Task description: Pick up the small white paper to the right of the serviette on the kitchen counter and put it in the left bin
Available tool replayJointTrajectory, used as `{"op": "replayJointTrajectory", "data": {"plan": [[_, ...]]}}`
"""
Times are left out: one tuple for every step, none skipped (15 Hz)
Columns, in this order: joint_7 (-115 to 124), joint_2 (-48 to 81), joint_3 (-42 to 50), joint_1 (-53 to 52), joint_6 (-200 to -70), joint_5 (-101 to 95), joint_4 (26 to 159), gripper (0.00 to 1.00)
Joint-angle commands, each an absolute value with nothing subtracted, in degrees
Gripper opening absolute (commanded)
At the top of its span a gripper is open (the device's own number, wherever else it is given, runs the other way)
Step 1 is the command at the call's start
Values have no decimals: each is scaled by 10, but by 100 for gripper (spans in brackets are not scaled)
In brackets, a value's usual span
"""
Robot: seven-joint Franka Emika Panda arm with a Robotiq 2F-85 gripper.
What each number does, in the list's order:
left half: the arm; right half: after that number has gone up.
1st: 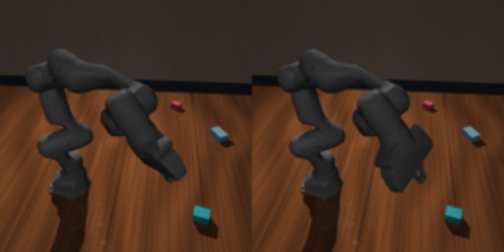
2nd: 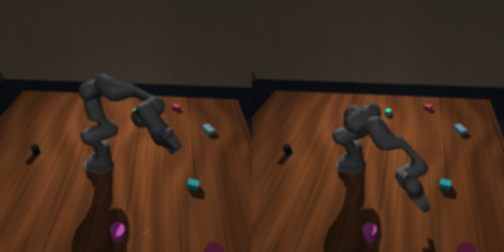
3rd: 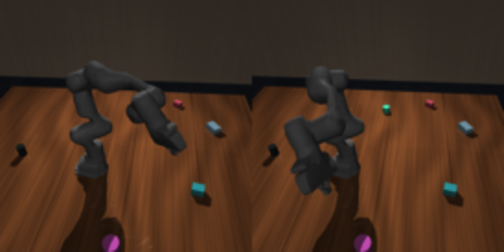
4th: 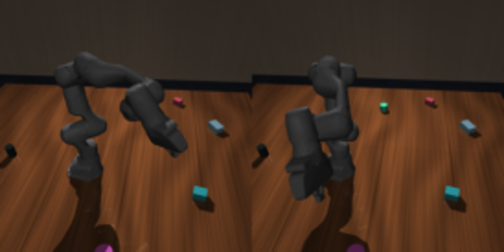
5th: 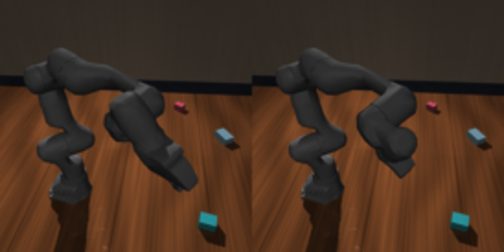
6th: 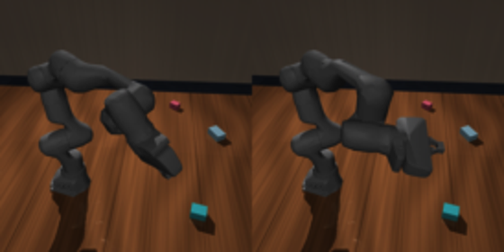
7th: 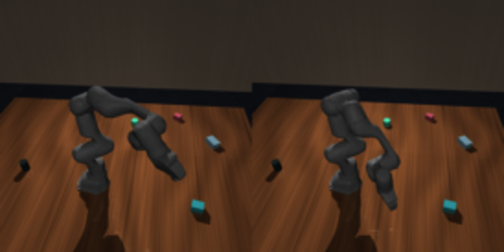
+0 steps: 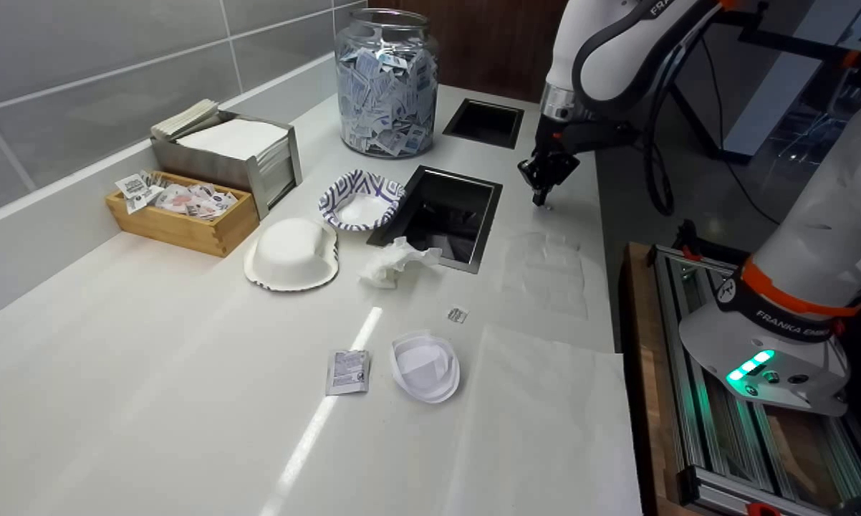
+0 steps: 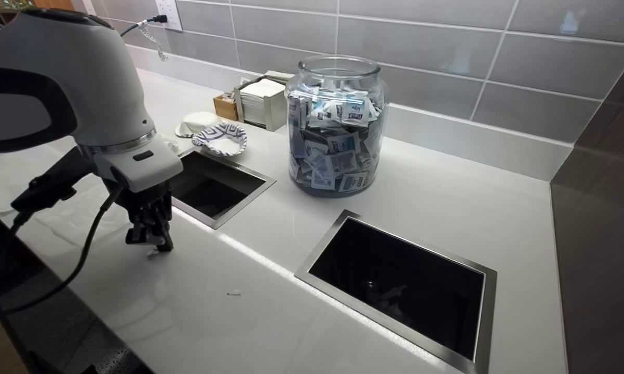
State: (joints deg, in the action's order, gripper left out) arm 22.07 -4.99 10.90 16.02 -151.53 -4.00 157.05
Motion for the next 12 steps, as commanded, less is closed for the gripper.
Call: {"op": "replayJointTrajectory", "data": {"plan": [[197,-42,117,157,-1533,-21,1579,0],[196,-44,117,158,-1531,-23,1578,0],[204,-47,116,160,-1530,-30,1578,0],[204,-53,116,160,-1525,-30,1578,0],[208,-58,115,161,-1522,-36,1578,0],[215,-65,114,163,-1518,-45,1579,0],[220,-75,114,166,-1513,-55,1580,0],[225,-83,113,168,-1512,-63,1581,0],[230,-92,111,171,-1509,-73,1581,0],[236,-99,108,174,-1508,-83,1582,0],[243,-108,105,176,-1506,-93,1582,0],[245,-116,102,178,-1504,-98,1582,0]]}}
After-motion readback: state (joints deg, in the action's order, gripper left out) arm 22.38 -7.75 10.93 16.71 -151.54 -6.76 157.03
